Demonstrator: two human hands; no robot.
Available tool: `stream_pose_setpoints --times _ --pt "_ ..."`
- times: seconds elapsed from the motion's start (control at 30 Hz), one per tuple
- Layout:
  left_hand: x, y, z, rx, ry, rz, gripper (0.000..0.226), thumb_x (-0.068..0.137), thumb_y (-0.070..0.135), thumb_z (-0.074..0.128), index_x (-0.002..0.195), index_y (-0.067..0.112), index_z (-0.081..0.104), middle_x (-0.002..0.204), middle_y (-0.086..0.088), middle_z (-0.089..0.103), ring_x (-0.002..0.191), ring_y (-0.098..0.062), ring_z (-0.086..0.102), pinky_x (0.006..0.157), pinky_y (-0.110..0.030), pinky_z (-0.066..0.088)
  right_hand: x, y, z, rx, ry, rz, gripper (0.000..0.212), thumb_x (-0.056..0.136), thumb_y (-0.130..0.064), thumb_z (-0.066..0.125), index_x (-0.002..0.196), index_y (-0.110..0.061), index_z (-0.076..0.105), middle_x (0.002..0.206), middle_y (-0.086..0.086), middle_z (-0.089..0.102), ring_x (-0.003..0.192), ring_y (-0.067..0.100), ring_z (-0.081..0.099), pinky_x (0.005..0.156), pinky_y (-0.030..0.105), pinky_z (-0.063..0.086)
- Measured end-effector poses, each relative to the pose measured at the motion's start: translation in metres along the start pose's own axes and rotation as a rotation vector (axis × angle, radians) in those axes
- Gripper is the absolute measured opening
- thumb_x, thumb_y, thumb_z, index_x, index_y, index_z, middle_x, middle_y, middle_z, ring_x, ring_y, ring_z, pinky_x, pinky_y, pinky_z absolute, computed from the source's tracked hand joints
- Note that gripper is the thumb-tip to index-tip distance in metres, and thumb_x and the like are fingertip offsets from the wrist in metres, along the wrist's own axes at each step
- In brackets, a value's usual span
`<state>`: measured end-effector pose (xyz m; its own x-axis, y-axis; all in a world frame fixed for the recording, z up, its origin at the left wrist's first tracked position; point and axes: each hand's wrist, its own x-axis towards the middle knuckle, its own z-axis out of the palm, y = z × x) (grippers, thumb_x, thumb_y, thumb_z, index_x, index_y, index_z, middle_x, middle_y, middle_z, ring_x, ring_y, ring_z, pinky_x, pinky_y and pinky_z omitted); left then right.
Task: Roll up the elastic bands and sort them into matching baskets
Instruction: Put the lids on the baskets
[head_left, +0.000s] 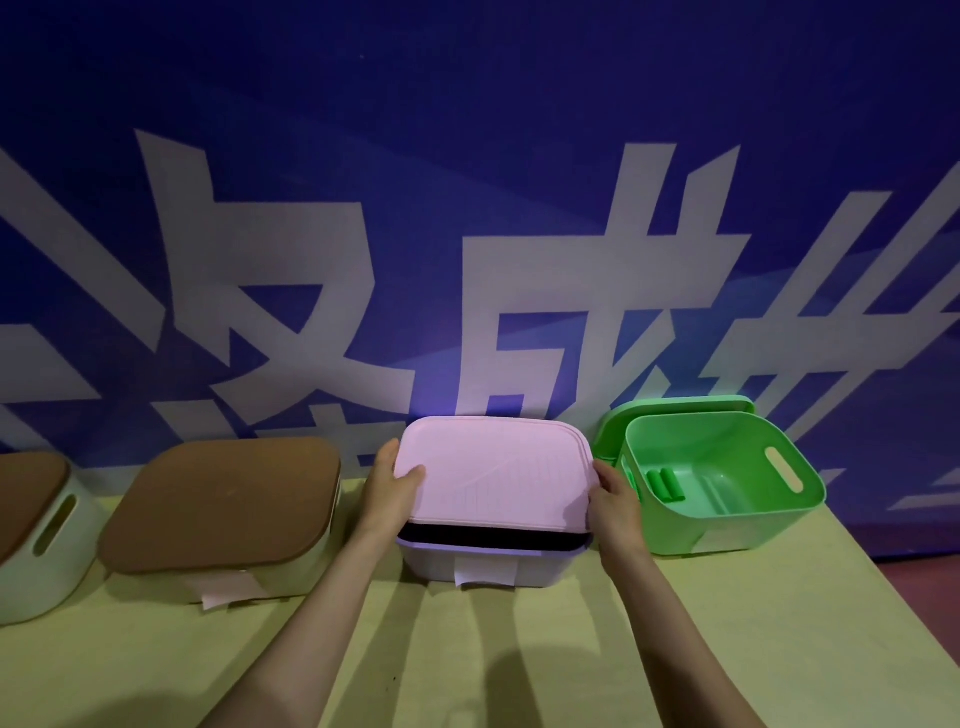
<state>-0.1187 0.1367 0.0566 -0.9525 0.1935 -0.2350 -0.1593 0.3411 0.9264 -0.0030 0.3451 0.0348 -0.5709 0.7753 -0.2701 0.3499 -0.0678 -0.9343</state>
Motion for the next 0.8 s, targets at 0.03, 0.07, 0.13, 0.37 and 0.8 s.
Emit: stream_pose_setpoints --times 0.03,0.07,0.13,0.37,0.8 --pt "-0.002 -0.001 -0.001 0.002 0.004 0.014 0.053 0.095 0.006 0.051 0.144 0.012 0.033 0.144 -0.005 0.042 0.129 -0.024 0.041 0.093 -0.027 0.032 -0.003 0.001 0.001 -0.036 -0.002 -0.014 0.047 0.094 -0.003 0.036 0.139 -0.01 0.045 0.14 0.006 0.048 0.128 0.026 0.043 0.108 0.042 0.036" --pt "-0.004 -0.004 -0.003 0.007 0.003 0.027 0.054 0.095 0.004 0.05 0.144 0.013 0.032 0.144 -0.005 0.042 0.13 -0.023 0.04 0.093 -0.026 0.032 -0.006 0.004 0.003 -0.068 -0.008 -0.03 0.048 0.094 -0.004 0.039 0.141 -0.011 0.043 0.141 0.005 0.047 0.129 0.026 0.042 0.109 0.042 0.036" --pt "-0.007 -0.01 -0.007 0.018 -0.003 0.038 0.056 0.095 0.0 0.047 0.146 0.013 0.029 0.146 -0.005 0.04 0.131 -0.023 0.039 0.094 -0.026 0.032 -0.013 0.012 0.006 -0.089 -0.036 -0.053 0.051 0.091 -0.004 0.046 0.141 -0.012 0.041 0.142 0.006 0.046 0.128 0.028 0.043 0.108 0.043 0.037" --pt "-0.013 -0.027 -0.01 0.06 -0.053 0.001 0.061 0.095 0.003 0.047 0.148 0.02 0.023 0.149 -0.003 0.035 0.134 -0.024 0.036 0.094 -0.033 0.038 -0.029 0.024 0.002 -0.059 -0.035 -0.098 0.058 0.089 -0.002 0.055 0.143 -0.017 0.04 0.142 0.004 0.045 0.129 0.025 0.041 0.108 0.042 0.037" --pt "-0.007 -0.024 0.011 0.253 0.025 0.032 0.054 0.098 0.008 0.044 0.148 0.016 0.025 0.156 -0.004 0.022 0.139 -0.025 0.028 0.108 -0.037 0.032 -0.011 0.029 0.001 -0.294 -0.087 -0.317 0.052 0.099 -0.013 0.047 0.148 -0.012 0.03 0.156 0.003 0.027 0.143 0.02 0.025 0.116 0.033 0.023"
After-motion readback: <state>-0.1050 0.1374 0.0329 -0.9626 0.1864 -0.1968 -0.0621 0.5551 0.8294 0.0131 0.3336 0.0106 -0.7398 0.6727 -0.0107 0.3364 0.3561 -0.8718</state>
